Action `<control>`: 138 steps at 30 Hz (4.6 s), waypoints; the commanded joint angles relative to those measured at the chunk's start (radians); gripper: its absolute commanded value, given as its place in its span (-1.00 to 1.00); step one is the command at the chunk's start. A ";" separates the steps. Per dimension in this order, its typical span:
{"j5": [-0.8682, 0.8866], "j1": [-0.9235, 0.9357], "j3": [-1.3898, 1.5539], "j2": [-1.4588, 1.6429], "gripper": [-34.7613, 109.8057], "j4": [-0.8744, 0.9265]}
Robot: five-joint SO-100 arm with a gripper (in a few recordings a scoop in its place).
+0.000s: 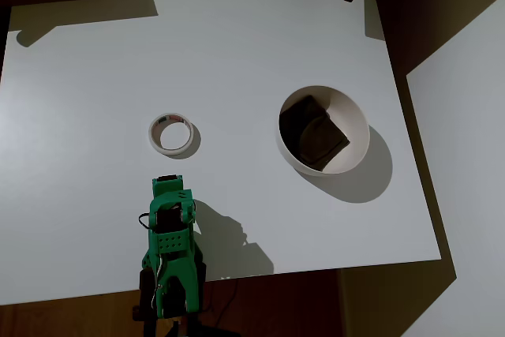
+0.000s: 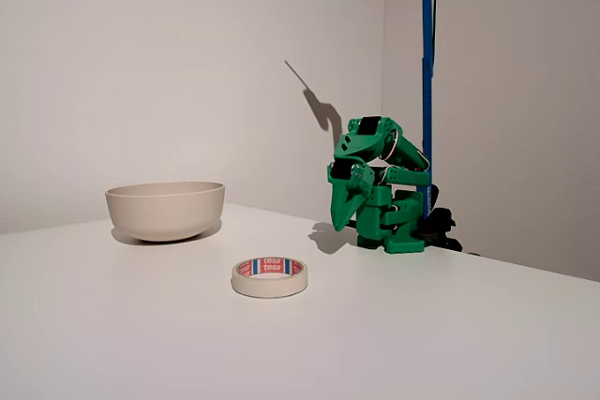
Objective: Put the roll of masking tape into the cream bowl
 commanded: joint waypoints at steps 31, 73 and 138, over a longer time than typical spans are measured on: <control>0.037 0.041 -0.156 -0.264 -0.64 -0.123; 0.144 0.051 -0.838 -1.505 -0.22 -0.322; 0.262 0.051 -0.870 -0.540 -0.64 0.032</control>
